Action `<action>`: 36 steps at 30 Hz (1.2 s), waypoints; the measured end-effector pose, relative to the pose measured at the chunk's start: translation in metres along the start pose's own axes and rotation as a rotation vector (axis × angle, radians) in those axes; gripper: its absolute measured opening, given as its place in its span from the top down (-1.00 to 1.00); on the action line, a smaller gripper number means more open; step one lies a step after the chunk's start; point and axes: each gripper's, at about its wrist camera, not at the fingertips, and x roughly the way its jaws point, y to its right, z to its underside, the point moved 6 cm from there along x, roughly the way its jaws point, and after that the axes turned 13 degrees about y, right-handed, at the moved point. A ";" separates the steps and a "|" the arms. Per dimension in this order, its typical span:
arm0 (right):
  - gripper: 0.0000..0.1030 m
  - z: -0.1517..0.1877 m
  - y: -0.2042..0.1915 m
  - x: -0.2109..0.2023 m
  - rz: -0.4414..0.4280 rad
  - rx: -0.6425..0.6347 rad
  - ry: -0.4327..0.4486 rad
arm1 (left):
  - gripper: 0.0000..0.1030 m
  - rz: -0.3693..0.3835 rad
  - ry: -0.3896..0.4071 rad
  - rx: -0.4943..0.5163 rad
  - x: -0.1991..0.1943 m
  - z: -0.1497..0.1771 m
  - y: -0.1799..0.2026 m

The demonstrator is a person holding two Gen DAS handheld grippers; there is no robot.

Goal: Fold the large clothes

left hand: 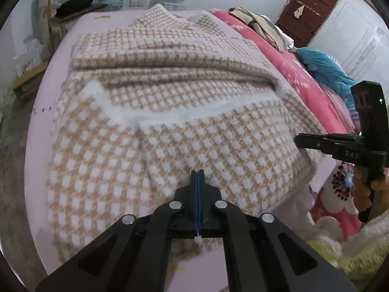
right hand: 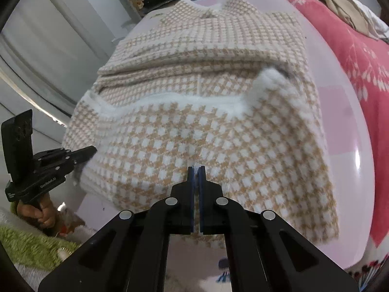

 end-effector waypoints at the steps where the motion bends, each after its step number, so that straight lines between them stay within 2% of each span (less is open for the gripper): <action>1: 0.98 0.003 0.000 0.000 0.005 -0.002 -0.004 | 1.00 -0.005 -0.003 -0.003 -0.001 0.002 -0.001; 3: 0.98 0.006 0.003 0.005 0.030 -0.003 0.002 | 1.00 -0.050 0.003 0.006 0.001 0.005 -0.006; 8: 0.95 -0.002 -0.001 0.022 0.055 -0.024 0.038 | 1.00 -0.096 0.044 -0.027 0.007 -0.004 -0.019; 11: 0.85 -0.002 0.005 0.027 0.055 -0.015 0.026 | 0.98 -0.086 0.034 -0.053 0.012 -0.002 -0.024; 12: 0.78 -0.002 0.006 0.026 0.048 -0.010 0.023 | 0.98 -0.081 0.034 -0.054 0.010 -0.003 -0.025; 14: 0.50 -0.007 0.012 0.015 0.041 0.000 0.037 | 0.98 -0.088 0.051 -0.034 0.003 -0.009 -0.026; 15: 0.39 -0.015 0.018 0.005 0.049 0.003 0.082 | 0.95 -0.101 0.074 -0.023 -0.002 -0.014 -0.028; 16: 0.18 -0.021 0.023 -0.003 0.063 0.003 0.117 | 0.92 -0.113 0.096 -0.015 -0.007 -0.018 -0.032; 17: 0.13 -0.031 0.033 -0.012 0.096 0.001 0.164 | 0.83 -0.134 0.122 -0.007 -0.012 -0.025 -0.037; 21: 0.13 -0.054 0.060 -0.012 0.190 -0.012 0.216 | 0.49 -0.249 0.163 0.018 -0.016 -0.045 -0.064; 26: 0.13 -0.061 0.073 0.018 0.243 -0.059 0.182 | 0.37 -0.304 0.144 0.050 -0.004 -0.055 -0.082; 29: 0.13 -0.057 0.082 0.022 0.262 -0.063 0.160 | 0.34 -0.362 0.132 0.090 0.001 -0.059 -0.083; 33: 0.13 -0.057 0.080 0.020 0.257 -0.068 0.176 | 0.15 -0.355 0.169 0.082 -0.006 -0.063 -0.082; 36: 0.13 -0.053 0.081 0.028 0.250 -0.067 0.156 | 0.15 -0.371 0.138 0.082 0.003 -0.062 -0.085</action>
